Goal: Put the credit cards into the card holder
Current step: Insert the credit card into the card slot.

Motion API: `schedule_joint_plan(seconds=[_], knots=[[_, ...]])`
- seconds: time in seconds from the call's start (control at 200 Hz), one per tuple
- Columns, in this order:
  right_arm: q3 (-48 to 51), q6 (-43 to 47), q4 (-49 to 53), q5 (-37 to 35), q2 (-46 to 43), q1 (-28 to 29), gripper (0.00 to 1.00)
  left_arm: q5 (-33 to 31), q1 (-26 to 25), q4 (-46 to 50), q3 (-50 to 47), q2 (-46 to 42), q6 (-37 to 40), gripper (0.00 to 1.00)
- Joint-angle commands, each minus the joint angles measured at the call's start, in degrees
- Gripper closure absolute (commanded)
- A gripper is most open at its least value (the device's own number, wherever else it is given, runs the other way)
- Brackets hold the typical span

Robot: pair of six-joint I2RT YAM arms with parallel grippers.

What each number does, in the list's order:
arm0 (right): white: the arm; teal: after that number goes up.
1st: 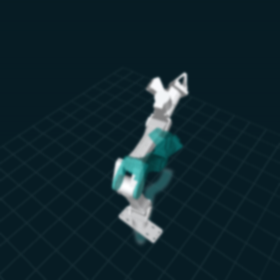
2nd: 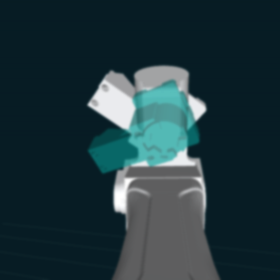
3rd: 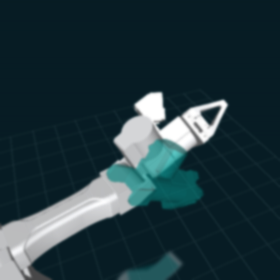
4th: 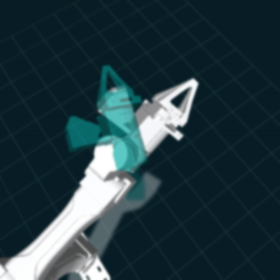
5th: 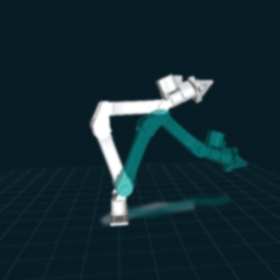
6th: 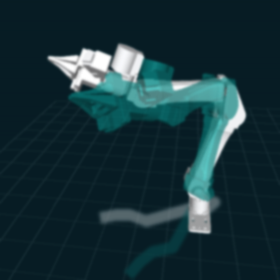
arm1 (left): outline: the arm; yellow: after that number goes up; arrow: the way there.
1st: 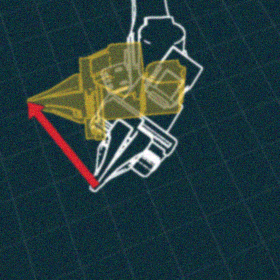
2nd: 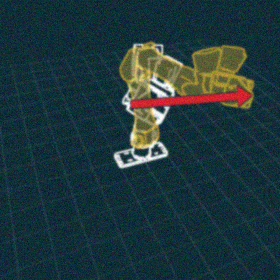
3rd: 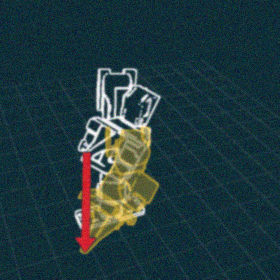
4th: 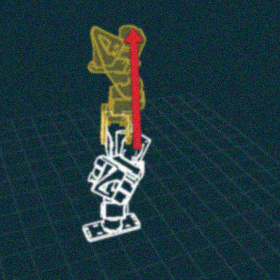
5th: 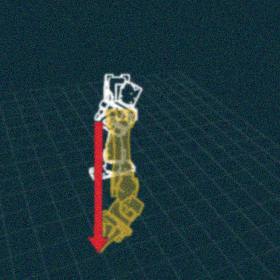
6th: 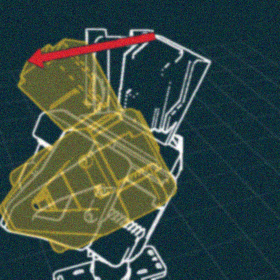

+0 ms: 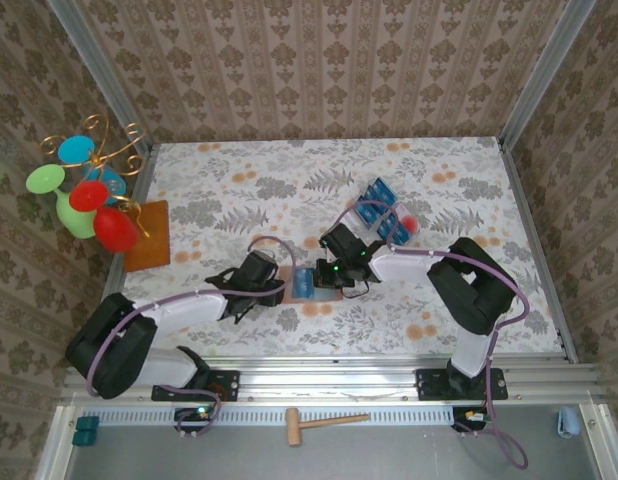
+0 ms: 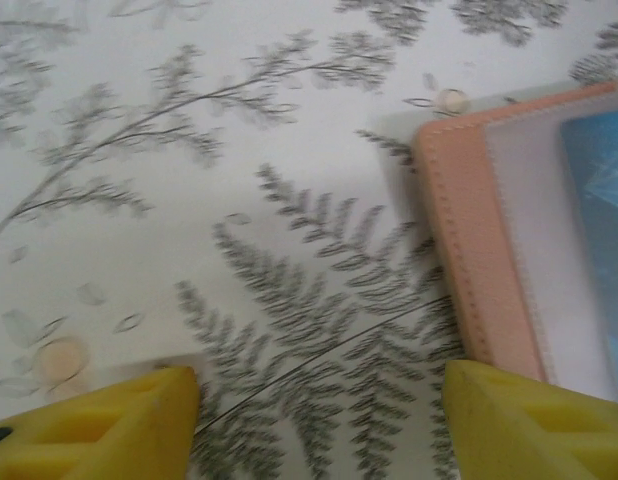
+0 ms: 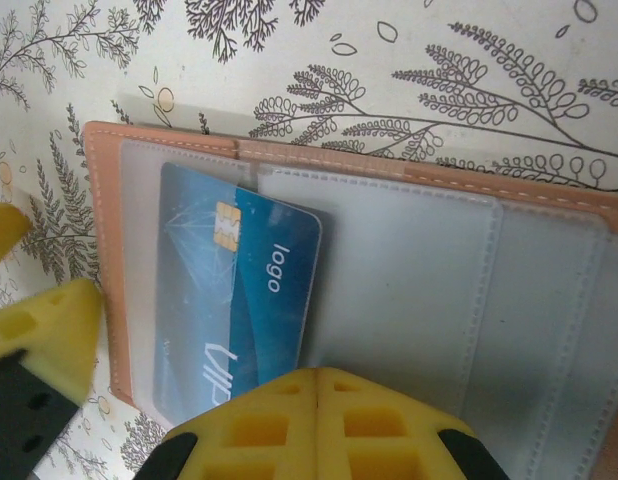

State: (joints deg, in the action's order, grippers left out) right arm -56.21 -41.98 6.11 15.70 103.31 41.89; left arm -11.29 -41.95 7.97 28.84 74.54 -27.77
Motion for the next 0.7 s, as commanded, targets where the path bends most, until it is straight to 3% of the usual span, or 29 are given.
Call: schedule_joint_plan(seconds=[0.0,0.275,0.695], knots=[[-0.94,-0.41,-0.31,1.0,1.2,0.37,1.0,-4.08,0.88,7.4,2.52,-2.96,-5.03,0.33],[-0.76,-0.39,-0.48,1.0,1.47,0.36,1.0,2.62,1.3,0.49,4.33,-1.72,-0.05,0.3],[-1.78,0.05,0.15,1.35,1.72,0.33,1.0,3.59,2.86,-1.85,4.85,4.45,0.95,0.31]])
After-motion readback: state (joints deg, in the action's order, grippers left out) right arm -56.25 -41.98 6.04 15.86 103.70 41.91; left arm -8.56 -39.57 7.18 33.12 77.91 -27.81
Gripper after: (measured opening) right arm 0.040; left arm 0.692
